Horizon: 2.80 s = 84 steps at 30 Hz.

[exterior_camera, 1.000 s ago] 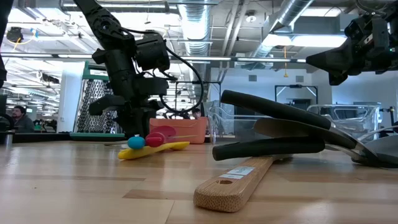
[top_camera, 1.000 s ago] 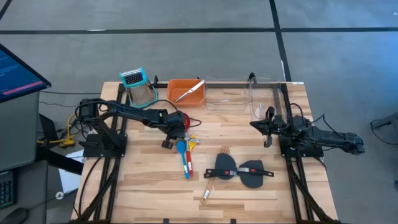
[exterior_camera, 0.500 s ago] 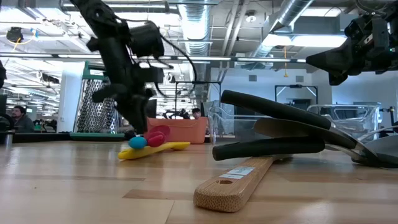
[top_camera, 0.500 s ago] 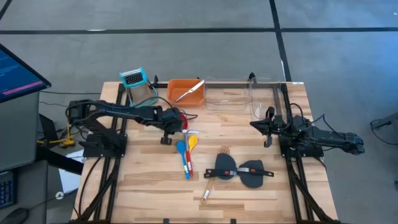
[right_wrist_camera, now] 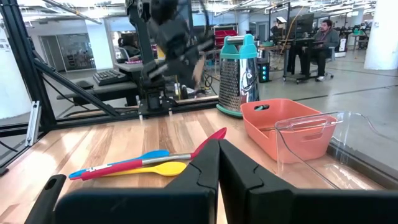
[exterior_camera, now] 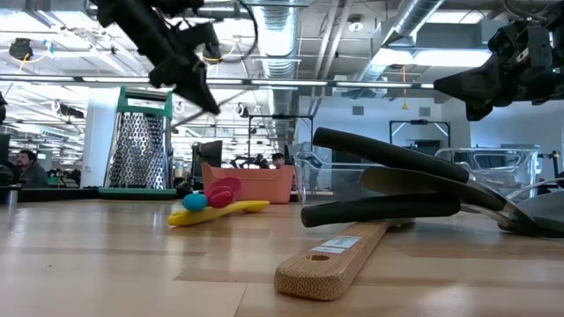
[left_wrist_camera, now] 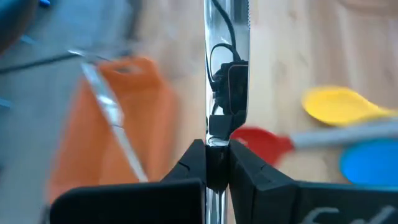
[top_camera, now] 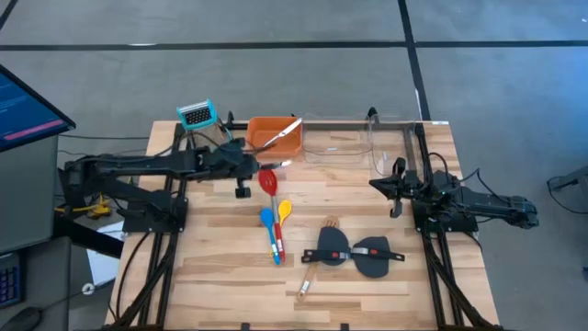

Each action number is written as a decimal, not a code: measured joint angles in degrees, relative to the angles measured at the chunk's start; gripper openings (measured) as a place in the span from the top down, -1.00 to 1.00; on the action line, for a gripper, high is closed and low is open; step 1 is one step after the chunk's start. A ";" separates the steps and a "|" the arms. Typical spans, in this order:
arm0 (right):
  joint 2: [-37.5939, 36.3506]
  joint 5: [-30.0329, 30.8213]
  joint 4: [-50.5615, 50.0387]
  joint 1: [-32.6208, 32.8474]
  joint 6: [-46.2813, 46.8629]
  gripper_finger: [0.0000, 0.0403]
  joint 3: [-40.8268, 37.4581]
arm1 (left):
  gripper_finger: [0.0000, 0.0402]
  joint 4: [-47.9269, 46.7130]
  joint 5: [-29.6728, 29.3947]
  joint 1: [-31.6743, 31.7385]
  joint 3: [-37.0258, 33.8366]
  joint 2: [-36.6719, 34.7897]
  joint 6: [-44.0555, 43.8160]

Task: Pick & Place Kitchen Items
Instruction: Put the silver knife into the orange bin

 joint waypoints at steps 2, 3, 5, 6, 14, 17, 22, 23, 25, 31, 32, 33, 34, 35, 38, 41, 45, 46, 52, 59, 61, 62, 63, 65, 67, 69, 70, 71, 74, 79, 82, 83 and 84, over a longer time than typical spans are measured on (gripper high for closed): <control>0.01 0.00 0.00 0.00 0.00 1.00 0.00 | 0.96 5.08 -1.95 0.00 0.01 -0.98 0.01; 0.01 0.00 0.00 0.00 0.00 1.00 0.00 | 0.96 8.11 -2.48 0.00 0.02 -1.17 0.01; 0.02 0.00 0.00 0.00 0.00 1.00 0.00 | 0.96 14.19 -3.28 0.00 0.02 -1.11 0.10; 0.00 0.00 0.00 0.00 0.00 1.00 -0.02 | 0.96 17.36 -3.45 0.14 0.04 -0.90 0.13; 0.01 0.00 0.00 0.02 0.01 1.00 -0.01 | 0.96 30.94 -4.21 4.53 0.13 4.36 3.18; 0.00 0.00 0.00 0.04 0.00 1.00 0.00 | 0.96 32.53 -4.13 7.07 0.13 7.47 3.24; 0.02 0.00 0.00 0.03 0.00 1.00 0.00 | 0.96 35.96 -4.16 11.33 0.09 13.55 3.09; 0.00 0.00 0.00 0.04 0.01 1.00 0.00 | 0.96 37.16 -4.10 12.00 0.09 14.77 3.04; 0.00 0.00 0.00 0.02 0.00 1.00 0.00 | 0.96 39.97 -4.10 13.17 0.07 17.08 2.78; 0.00 0.13 0.00 0.00 0.00 1.00 -0.01 | 0.96 47.39 -3.94 15.91 0.09 22.60 2.39; 0.00 0.17 0.00 0.00 -0.01 1.00 0.00 | 0.96 47.55 -3.81 16.46 0.09 23.23 1.59; 0.00 0.17 0.00 0.00 -0.01 1.00 0.00 | 0.96 48.03 -3.70 16.97 0.09 23.88 0.77; 0.00 0.20 0.00 0.00 -0.02 1.00 0.00 | 0.96 48.27 -3.32 17.54 0.09 24.47 -0.10; 0.01 0.20 -0.01 0.00 -0.01 1.00 0.00 | 0.96 48.38 -3.07 18.06 0.09 25.06 -0.88; 0.01 0.20 -0.02 0.00 -0.03 1.00 -0.01 | 0.96 48.71 -1.94 19.49 0.09 26.63 -2.89; 0.00 0.20 -0.02 0.00 -0.03 1.00 0.00 | 0.96 48.85 -0.49 20.85 0.09 27.88 -4.38; 0.00 0.20 -0.02 0.00 -0.03 1.00 -0.01 | 0.96 48.85 0.29 22.41 0.09 29.50 -6.26; 0.00 0.20 -0.02 0.00 -0.02 1.00 -0.01 | 0.96 48.83 0.27 22.69 0.09 29.84 -6.35; 0.00 0.20 -0.02 0.00 -0.03 1.00 0.00 | 0.96 48.96 1.35 23.61 0.09 32.19 -7.52; 0.01 0.20 -0.02 0.00 -0.03 1.00 0.00 | 0.96 49.32 1.41 23.65 0.09 33.20 -8.56; 0.00 0.20 -0.02 0.00 -0.03 1.00 0.00 | 0.96 49.27 1.44 23.86 0.09 33.20 -8.95; 0.02 0.20 -0.02 0.00 -0.03 1.00 0.00 | 0.96 49.25 1.45 24.03 0.09 33.20 -8.99; 0.02 0.20 -0.02 0.00 -0.03 1.00 0.00 | 0.96 49.27 1.57 24.21 0.09 33.20 -9.22; 0.00 0.20 -0.02 0.00 -0.03 1.00 0.00 | 0.96 49.14 3.04 24.71 0.09 33.20 -10.91; 0.02 0.20 -0.02 0.00 -0.01 1.00 0.00 | 0.96 49.07 5.28 25.43 0.09 33.20 -13.43; 0.00 0.20 -0.01 0.00 -0.01 1.00 0.00 | 0.96 48.75 7.58 26.23 0.09 33.20 -15.74; 0.00 0.20 -0.02 0.00 0.00 1.00 -0.02 | 0.96 48.25 8.25 26.56 0.09 33.20 -16.55; 0.01 0.20 -0.01 0.00 0.00 1.00 0.00 | 0.96 47.67 8.63 26.82 0.09 33.20 -16.77; 0.01 0.20 -0.02 0.00 0.00 1.00 -0.01 | 0.96 47.01 8.77 27.32 0.09 33.18 -16.89; 0.00 0.20 -0.02 0.00 0.00 1.00 0.00 | 0.96 46.91 8.77 27.50 0.09 33.18 -16.90; 0.02 0.20 -0.02 0.00 0.00 1.00 0.00 | 0.96 45.50 8.77 27.50 0.09 33.18 -16.89; 0.00 0.20 -0.02 0.00 0.00 1.00 -0.01 | 0.96 44.72 8.77 27.50 0.09 33.18 -16.89; 0.00 0.20 -0.02 0.00 0.00 1.00 -0.02 | 0.96 44.03 8.77 27.50 0.09 33.18 -16.89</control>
